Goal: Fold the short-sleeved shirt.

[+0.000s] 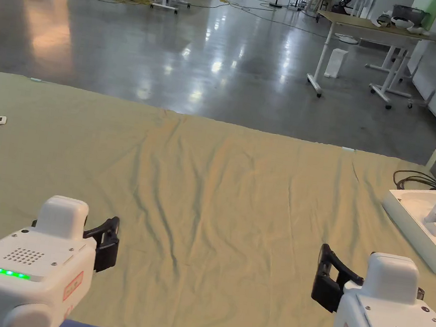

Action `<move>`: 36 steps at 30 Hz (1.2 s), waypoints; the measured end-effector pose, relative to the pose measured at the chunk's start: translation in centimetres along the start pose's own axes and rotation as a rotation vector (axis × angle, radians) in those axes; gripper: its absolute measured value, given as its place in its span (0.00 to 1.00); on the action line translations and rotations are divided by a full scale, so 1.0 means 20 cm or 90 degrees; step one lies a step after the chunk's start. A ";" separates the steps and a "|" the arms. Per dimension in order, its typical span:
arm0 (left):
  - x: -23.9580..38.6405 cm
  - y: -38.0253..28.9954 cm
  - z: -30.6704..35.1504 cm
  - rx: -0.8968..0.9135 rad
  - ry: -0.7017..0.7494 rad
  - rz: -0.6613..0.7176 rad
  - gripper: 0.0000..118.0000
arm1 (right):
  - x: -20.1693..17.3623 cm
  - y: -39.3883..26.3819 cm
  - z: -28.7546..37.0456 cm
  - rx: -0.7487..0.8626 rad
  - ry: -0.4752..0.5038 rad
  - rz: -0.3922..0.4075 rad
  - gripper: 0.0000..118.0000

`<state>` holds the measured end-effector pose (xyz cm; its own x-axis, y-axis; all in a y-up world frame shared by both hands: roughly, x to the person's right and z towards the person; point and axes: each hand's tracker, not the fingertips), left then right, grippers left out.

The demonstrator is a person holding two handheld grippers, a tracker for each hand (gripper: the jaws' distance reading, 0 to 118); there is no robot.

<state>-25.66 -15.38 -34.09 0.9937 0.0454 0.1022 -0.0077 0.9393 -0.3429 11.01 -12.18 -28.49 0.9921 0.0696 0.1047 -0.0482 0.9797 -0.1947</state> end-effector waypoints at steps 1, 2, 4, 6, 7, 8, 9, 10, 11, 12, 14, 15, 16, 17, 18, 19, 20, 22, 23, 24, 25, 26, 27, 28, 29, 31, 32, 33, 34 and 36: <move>0.02 0.01 0.00 0.002 0.008 -0.001 0.34 | -0.02 0.01 -0.01 0.003 -0.002 0.001 0.51; 0.03 0.02 -0.01 0.011 0.012 -0.001 0.23 | -0.03 0.01 -0.02 0.020 -0.007 -0.003 0.37; 0.05 0.04 -0.02 0.033 0.029 0.003 0.09 | -0.05 0.02 -0.03 0.023 -0.033 -0.010 0.14; 0.05 0.05 -0.02 0.048 0.055 0.019 0.04 | -0.05 0.01 -0.04 0.032 -0.045 -0.029 0.01; 0.04 0.05 -0.01 0.054 0.056 0.028 0.02 | -0.05 0.01 -0.04 0.035 -0.048 -0.032 0.00; 0.04 0.05 -0.01 0.060 0.051 0.033 0.01 | -0.05 0.01 -0.05 0.034 -0.046 -0.032 0.00; 0.04 0.05 -0.01 0.063 0.050 0.032 0.01 | -0.04 0.01 -0.05 0.041 -0.047 -0.033 0.00; 0.05 0.04 0.00 0.069 0.050 0.030 0.01 | -0.04 0.02 -0.06 0.042 -0.043 -0.032 0.00; 0.05 0.05 0.00 0.075 0.052 0.027 0.01 | -0.04 0.02 -0.06 0.042 -0.036 -0.028 0.00; 0.04 0.06 0.01 0.080 0.054 0.018 0.01 | -0.04 0.02 -0.07 0.041 -0.034 -0.024 0.00; 0.03 0.08 0.02 0.077 0.044 0.022 0.01 | -0.05 0.03 -0.08 0.038 -0.031 -0.020 0.00; 0.02 0.09 0.02 0.072 0.041 0.024 0.01 | -0.05 0.03 -0.09 0.035 -0.026 -0.021 0.00; 0.00 0.09 0.02 0.065 0.040 0.027 0.01 | -0.05 0.03 -0.10 0.032 -0.021 -0.024 0.00; -0.03 0.10 0.02 0.047 0.032 0.032 0.01 | -0.06 0.03 -0.10 0.028 -0.018 -0.023 0.00; -0.07 0.09 0.00 0.016 0.008 0.041 0.01 | -0.06 0.03 -0.11 0.023 -0.016 -0.020 0.00; -0.11 0.09 -0.01 -0.008 -0.005 0.051 0.01 | -0.06 0.02 -0.12 0.019 -0.014 -0.017 0.00; -0.15 0.08 -0.02 -0.043 -0.016 0.065 0.01 | -0.06 0.01 -0.13 0.012 -0.009 -0.015 0.00; -0.24 0.05 -0.03 -0.099 -0.014 0.084 0.01 | -0.05 0.00 -0.14 0.001 -0.002 -0.013 0.00; -0.30 0.02 -0.04 -0.130 -0.015 0.086 0.01 | -0.05 -0.01 -0.14 -0.005 -0.001 -0.010 0.00; -0.35 0.00 -0.04 -0.162 -0.019 0.088 0.01 | -0.05 -0.03 -0.15 -0.010 -0.004 -0.007 0.00; -0.40 -0.03 -0.05 -0.183 -0.021 0.091 0.01 | -0.05 -0.04 -0.15 -0.016 -0.007 -0.005 0.00; -0.44 -0.07 -0.04 -0.204 -0.024 0.094 0.01 | -0.04 -0.05 -0.16 -0.024 -0.006 -0.005 0.00; -0.49 -0.10 -0.04 -0.231 -0.028 0.102 0.01 | -0.04 -0.07 -0.17 -0.033 -0.003 -0.010 0.00; -0.54 -0.13 -0.04 -0.253 -0.035 0.114 0.01 | -0.03 -0.08 -0.17 -0.042 -0.002 -0.012 0.00; -0.59 -0.16 -0.04 -0.276 -0.039 0.122 0.01 | -0.03 -0.09 -0.17 -0.050 -0.004 -0.012 0.00; -0.68 -0.23 -0.05 -0.327 -0.054 0.143 0.02 | -0.03 -0.11 -0.18 -0.065 -0.004 -0.012 0.00; -0.72 -0.26 -0.06 -0.345 -0.056 0.154 0.02 | -0.03 -0.12 -0.19 -0.072 -0.003 -0.011 0.00; -0.77 -0.29 -0.07 -0.370 -0.065 0.170 0.04 | -0.02 -0.14 -0.19 -0.079 -0.003 -0.011 0.00; -0.81 -0.33 -0.08 -0.395 -0.081 0.186 0.10 | -0.02 -0.15 -0.19 -0.084 -0.003 -0.010 0.00; -0.89 -0.40 -0.11 -0.442 -0.116 0.209 0.43 | -0.03 -0.17 -0.19 -0.093 -0.010 -0.006 0.00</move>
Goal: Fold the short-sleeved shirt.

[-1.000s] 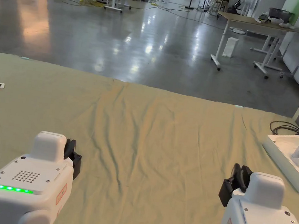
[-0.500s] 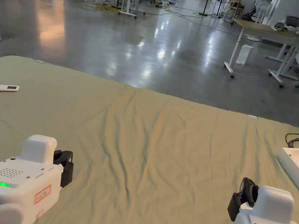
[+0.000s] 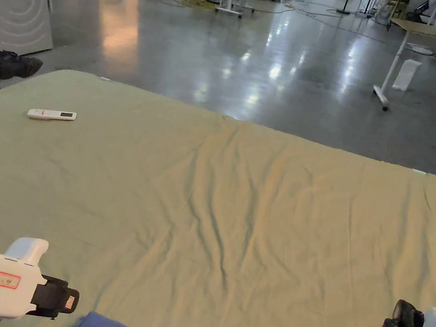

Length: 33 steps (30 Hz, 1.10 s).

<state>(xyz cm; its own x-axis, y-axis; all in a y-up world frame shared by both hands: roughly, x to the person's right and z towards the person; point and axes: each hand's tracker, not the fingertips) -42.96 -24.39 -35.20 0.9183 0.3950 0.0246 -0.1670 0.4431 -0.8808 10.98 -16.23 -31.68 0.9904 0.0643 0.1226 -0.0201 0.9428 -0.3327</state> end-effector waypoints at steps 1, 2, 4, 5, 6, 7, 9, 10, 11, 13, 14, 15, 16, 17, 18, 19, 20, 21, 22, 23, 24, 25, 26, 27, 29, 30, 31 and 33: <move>-0.05 -0.01 -0.02 -0.015 -0.007 0.013 0.54 | 0.00 0.00 0.00 -0.004 -0.001 -0.001 0.00; -0.10 -0.02 -0.04 -0.024 -0.010 0.028 0.57 | 0.00 -0.01 0.00 -0.007 0.000 -0.003 0.00; -0.19 -0.05 -0.08 -0.034 -0.024 0.062 0.57 | -0.01 -0.02 0.00 -0.013 0.003 -0.006 0.00; -0.24 -0.05 -0.10 -0.044 -0.045 0.083 0.57 | -0.02 -0.03 -0.01 -0.016 0.002 -0.005 0.00; -0.28 -0.06 -0.13 -0.061 -0.072 0.108 0.57 | -0.03 -0.03 -0.01 -0.020 0.003 -0.004 0.00; -0.32 -0.07 -0.16 -0.074 -0.092 0.132 0.57 | -0.03 -0.03 -0.01 -0.022 0.004 -0.003 0.00; -0.40 -0.09 -0.24 -0.104 -0.165 0.183 0.57 | -0.05 -0.04 -0.02 -0.028 0.007 0.000 0.00; -0.40 -0.12 -0.26 -0.118 -0.199 0.203 0.57 | -0.06 -0.04 -0.02 -0.030 0.008 0.002 0.00; -0.40 -0.14 -0.29 -0.136 -0.231 0.225 0.57 | -0.07 -0.04 -0.02 -0.032 0.010 0.003 0.00; -0.41 -0.18 -0.34 -0.145 -0.258 0.221 0.57 | -0.08 -0.05 -0.02 -0.035 0.011 0.007 0.00; -0.44 -0.18 -0.36 -0.126 -0.267 0.212 0.57 | -0.09 -0.05 -0.02 -0.036 0.011 0.008 0.00; -0.45 -0.19 -0.37 -0.112 -0.289 0.211 0.57 | -0.09 -0.05 -0.02 -0.036 0.012 0.010 0.00; -0.45 -0.19 -0.37 -0.109 -0.302 0.220 0.57 | -0.10 -0.05 -0.02 -0.037 0.011 0.012 0.00; -0.45 -0.20 -0.38 -0.116 -0.312 0.228 0.57 | -0.10 -0.05 -0.01 -0.037 0.011 0.014 0.00; -0.45 -0.20 -0.39 -0.129 -0.337 0.237 0.57 | -0.10 -0.05 -0.01 -0.038 0.012 0.015 0.00; -0.45 -0.21 -0.41 -0.159 -0.356 0.253 0.57 | -0.10 -0.05 -0.01 -0.038 0.012 0.015 0.00; -0.44 -0.22 -0.43 -0.185 -0.375 0.275 0.57 | -0.11 -0.05 -0.01 -0.038 0.011 0.014 0.00; -0.42 -0.24 -0.46 -0.199 -0.396 0.281 0.57 | -0.11 -0.05 -0.01 -0.038 0.009 0.014 0.00; -0.38 -0.25 -0.46 -0.212 -0.408 0.274 0.57 | -0.11 -0.05 -0.01 -0.039 0.009 0.016 0.00; -0.32 -0.26 -0.44 -0.198 -0.397 0.240 0.57 | -0.11 -0.05 -0.01 -0.041 0.009 0.017 0.00; -0.30 -0.26 -0.44 -0.192 -0.397 0.220 0.57 | -0.11 -0.05 -0.01 -0.043 0.010 0.016 0.00; -0.28 -0.26 -0.44 -0.189 -0.401 0.211 0.57 | -0.11 -0.05 -0.01 -0.044 0.011 0.016 0.00; -0.28 -0.27 -0.46 -0.185 -0.396 0.209 0.56 | -0.11 -0.05 -0.01 -0.045 0.011 0.018 0.00; -0.27 -0.27 -0.47 -0.182 -0.391 0.213 0.51 | -0.12 -0.06 0.00 -0.046 0.010 0.020 0.00; -0.24 -0.28 -0.45 -0.172 -0.346 0.195 0.23 | -0.12 -0.06 0.00 -0.047 0.010 0.024 0.00; -0.28 -0.24 -0.42 -0.168 -0.302 0.184 0.13 | -0.12 -0.06 0.00 -0.049 0.012 0.025 0.00; -0.28 -0.23 -0.42 -0.169 -0.273 0.167 0.11 | -0.12 -0.07 0.00 -0.050 0.012 0.025 0.00; -0.26 -0.24 -0.41 -0.164 -0.270 0.174 0.08 | -0.12 -0.07 0.00 -0.053 0.014 0.024 0.00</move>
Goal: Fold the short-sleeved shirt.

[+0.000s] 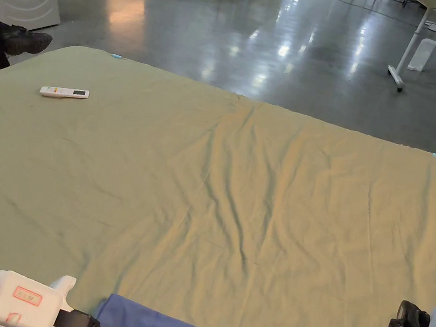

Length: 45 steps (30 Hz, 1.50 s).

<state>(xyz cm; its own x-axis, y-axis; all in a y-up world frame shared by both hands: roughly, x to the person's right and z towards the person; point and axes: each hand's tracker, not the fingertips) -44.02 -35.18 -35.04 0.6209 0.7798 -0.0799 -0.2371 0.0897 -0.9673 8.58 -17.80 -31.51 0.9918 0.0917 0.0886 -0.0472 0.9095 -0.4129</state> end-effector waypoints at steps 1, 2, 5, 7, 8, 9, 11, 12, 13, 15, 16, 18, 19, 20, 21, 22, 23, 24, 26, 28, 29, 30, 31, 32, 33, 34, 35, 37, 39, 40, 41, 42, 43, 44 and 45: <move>0.15 -0.09 0.02 0.005 -0.006 -0.002 0.08 | 0.00 0.00 0.00 -0.002 0.001 0.000 0.00; 0.21 -0.12 0.02 0.012 0.010 -0.009 0.07 | 0.00 -0.01 0.00 -0.003 0.002 -0.001 0.00; 0.19 -0.12 0.00 0.029 0.041 -0.014 0.06 | 0.00 -0.02 0.00 -0.006 0.004 -0.001 0.00; 0.23 -0.14 0.02 0.047 0.045 -0.015 0.06 | 0.00 -0.03 0.00 -0.007 0.005 -0.001 0.00; 0.25 -0.15 0.04 0.054 0.044 -0.014 0.06 | 0.00 -0.03 0.00 -0.008 0.006 0.000 0.00; 0.23 -0.08 0.10 0.067 0.043 -0.018 0.06 | 0.01 -0.03 0.00 -0.008 0.006 -0.001 0.00; 0.25 -0.06 0.16 0.075 0.044 -0.035 0.05 | 0.02 -0.03 0.01 -0.007 0.007 -0.002 0.00; 0.27 -0.06 0.18 0.085 0.049 -0.048 0.05 | 0.02 -0.03 0.01 -0.007 0.005 -0.003 0.00; 0.36 -0.10 0.20 0.082 0.056 -0.054 0.05 | 0.03 -0.03 0.01 -0.007 0.006 -0.004 0.00; 0.42 -0.12 0.26 0.094 0.067 -0.062 0.05 | 0.04 -0.03 0.01 -0.005 0.005 -0.006 0.00; 0.44 -0.12 0.28 0.101 0.076 -0.066 0.05 | 0.04 -0.02 0.01 -0.005 0.005 -0.006 0.00; 0.44 -0.10 0.36 0.117 0.091 -0.049 0.05 | 0.06 -0.02 0.01 -0.003 0.006 -0.010 0.00; 0.43 -0.10 0.41 0.124 0.114 -0.055 0.05 | 0.06 -0.02 0.01 -0.003 0.007 -0.011 0.00; 0.43 -0.10 0.45 0.141 0.135 -0.050 0.05 | 0.07 -0.02 0.01 -0.002 0.007 -0.010 0.00; 0.43 -0.09 0.50 0.147 0.155 -0.048 0.05 | 0.07 -0.01 0.01 -0.001 0.009 -0.010 0.00; 0.43 -0.09 0.55 0.152 0.184 -0.048 0.05 | 0.07 -0.01 0.02 0.001 0.010 -0.009 0.00; 0.44 -0.09 0.60 0.158 0.213 -0.038 0.05 | 0.07 -0.01 0.02 0.002 0.010 -0.008 0.00; 0.45 -0.10 0.64 0.167 0.238 -0.036 0.05 | 0.08 -0.01 0.02 0.004 0.011 -0.007 0.00; 0.47 -0.11 0.69 0.179 0.267 -0.030 0.05 | 0.08 -0.01 0.02 0.009 0.012 -0.008 0.00; 0.51 -0.14 0.70 0.182 0.298 -0.027 0.05 | 0.08 0.00 0.01 0.010 0.016 -0.010 0.00; 0.53 -0.15 0.67 0.167 0.267 -0.020 0.05 | 0.08 0.00 0.01 0.010 0.018 -0.012 0.00; 0.56 -0.16 0.66 0.166 0.267 -0.023 0.05 | 0.08 0.00 0.01 0.011 0.020 -0.014 0.00; 0.60 -0.18 0.63 0.166 0.255 -0.026 0.05 | 0.08 0.00 0.01 0.011 0.021 -0.015 0.00; 0.64 -0.19 0.62 0.164 0.251 -0.032 0.05 | 0.08 -0.01 0.01 0.012 0.023 -0.016 0.00; 0.67 -0.20 0.58 0.156 0.219 -0.042 0.05 | 0.08 -0.01 0.02 0.012 0.024 -0.016 0.00; 0.72 -0.22 0.55 0.153 0.197 -0.044 0.05 | 0.08 -0.01 0.02 0.012 0.025 -0.018 0.00; 0.76 -0.23 0.51 0.150 0.179 -0.050 0.05 | 0.09 -0.02 0.02 0.011 0.027 -0.019 0.00; 0.85 -0.26 0.43 0.132 0.135 -0.068 0.05 | 0.09 -0.03 0.03 0.009 0.029 -0.022 0.00; 0.94 -0.28 0.32 0.117 0.099 -0.080 0.05 | 0.11 -0.04 0.03 0.007 0.030 -0.028 0.00; 0.98 -0.29 0.26 0.092 0.100 -0.084 0.05 | 0.11 -0.04 0.03 0.006 0.031 -0.030 0.00; 1.03 -0.30 0.20 0.083 0.100 -0.099 0.05 | 0.12 -0.05 0.04 0.004 0.029 -0.032 0.00; 1.07 -0.30 0.13 0.071 0.097 -0.113 0.05 | 0.13 -0.06 0.04 0.002 0.028 -0.034 0.00; 1.10 -0.30 0.07 0.057 0.094 -0.125 0.05 | 0.14 -0.07 0.04 0.001 0.027 -0.036 0.00; 1.13 -0.30 0.00 0.039 0.103 -0.144 0.05 | 0.15 -0.08 0.04 -0.002 0.026 -0.038 0.00; 1.12 -0.28 -0.04 0.037 0.107 -0.140 0.05 | 0.16 -0.09 0.04 -0.004 0.025 -0.042 0.00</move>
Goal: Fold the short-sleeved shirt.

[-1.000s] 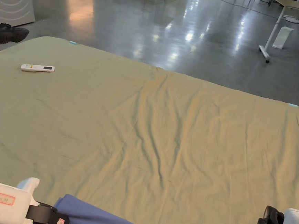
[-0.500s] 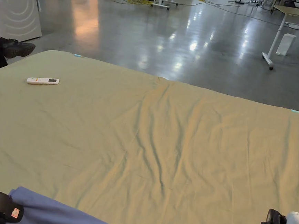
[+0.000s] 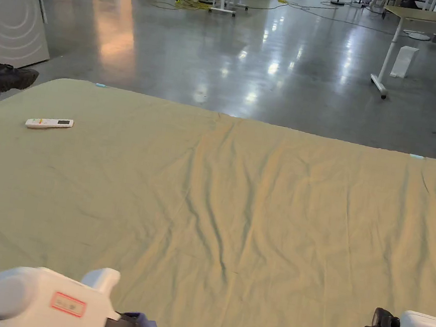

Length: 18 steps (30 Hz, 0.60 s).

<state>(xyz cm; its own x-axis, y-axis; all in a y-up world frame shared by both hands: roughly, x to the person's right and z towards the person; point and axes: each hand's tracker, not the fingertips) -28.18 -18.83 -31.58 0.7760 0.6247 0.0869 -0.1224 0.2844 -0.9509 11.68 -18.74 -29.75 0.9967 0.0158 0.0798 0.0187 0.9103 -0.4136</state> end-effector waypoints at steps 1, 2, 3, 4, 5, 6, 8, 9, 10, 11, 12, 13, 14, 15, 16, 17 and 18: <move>0.03 0.01 -0.09 -0.012 0.002 -0.004 0.05 | 0.01 -0.01 0.00 -0.002 -0.001 -0.003 0.00; 0.06 0.03 -0.18 -0.027 0.003 -0.012 0.05 | 0.02 -0.02 0.01 -0.004 -0.003 -0.005 0.00; 0.08 0.03 -0.26 -0.050 -0.009 -0.009 0.05 | 0.03 -0.02 0.02 -0.005 -0.005 -0.008 0.00; 0.07 0.03 -0.35 -0.071 0.011 -0.021 0.05 | 0.04 -0.03 0.02 -0.007 -0.008 -0.010 0.00; 0.08 0.04 -0.43 -0.090 0.035 -0.034 0.05 | 0.06 -0.03 0.03 -0.009 -0.010 -0.013 0.00; 0.08 0.04 -0.50 -0.105 0.058 -0.054 0.05 | 0.07 -0.04 0.03 -0.012 -0.012 -0.014 0.00; 0.14 0.00 -0.61 -0.132 0.090 -0.065 0.05 | 0.09 -0.06 0.04 -0.017 -0.018 -0.019 0.00; 0.14 -0.01 -0.67 -0.141 0.092 -0.052 0.05 | 0.10 -0.06 0.04 -0.021 -0.021 -0.021 0.00; 0.12 -0.01 -0.71 -0.146 0.087 -0.043 0.05 | 0.12 -0.07 0.05 -0.025 -0.022 -0.023 0.00; 0.12 -0.02 -0.74 -0.154 0.089 -0.038 0.05 | 0.13 -0.08 0.05 -0.028 -0.025 -0.025 0.00; 0.12 -0.03 -0.77 -0.152 0.096 -0.035 0.05 | 0.13 -0.09 0.05 -0.031 -0.028 -0.027 0.00; 0.12 -0.03 -0.79 -0.152 0.098 -0.031 0.05 | 0.14 -0.10 0.05 -0.034 -0.030 -0.029 0.00; 0.12 -0.04 -0.81 -0.152 0.102 -0.029 0.05 | 0.15 -0.10 0.05 -0.037 -0.033 -0.031 0.00; 0.12 -0.04 -0.82 -0.153 0.105 -0.027 0.06 | 0.15 -0.11 0.05 -0.040 -0.035 -0.033 0.00; 0.12 -0.03 -0.82 -0.151 0.107 -0.024 0.06 | 0.16 -0.11 0.04 -0.042 -0.036 -0.035 0.00; 0.12 -0.03 -0.83 -0.148 0.108 -0.018 0.06 | 0.16 -0.12 0.04 -0.045 -0.037 -0.037 0.00; 0.12 -0.04 -0.83 -0.146 0.109 -0.010 0.06 | 0.16 -0.12 0.04 -0.048 -0.038 -0.038 0.00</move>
<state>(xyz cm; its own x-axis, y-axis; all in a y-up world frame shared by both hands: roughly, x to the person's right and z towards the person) -15.96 -29.64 -35.60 0.8719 0.4846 0.0696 0.0190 0.1087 -0.9939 14.78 -20.56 -27.75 0.9871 -0.0112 0.1597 0.0865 0.8768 -0.4730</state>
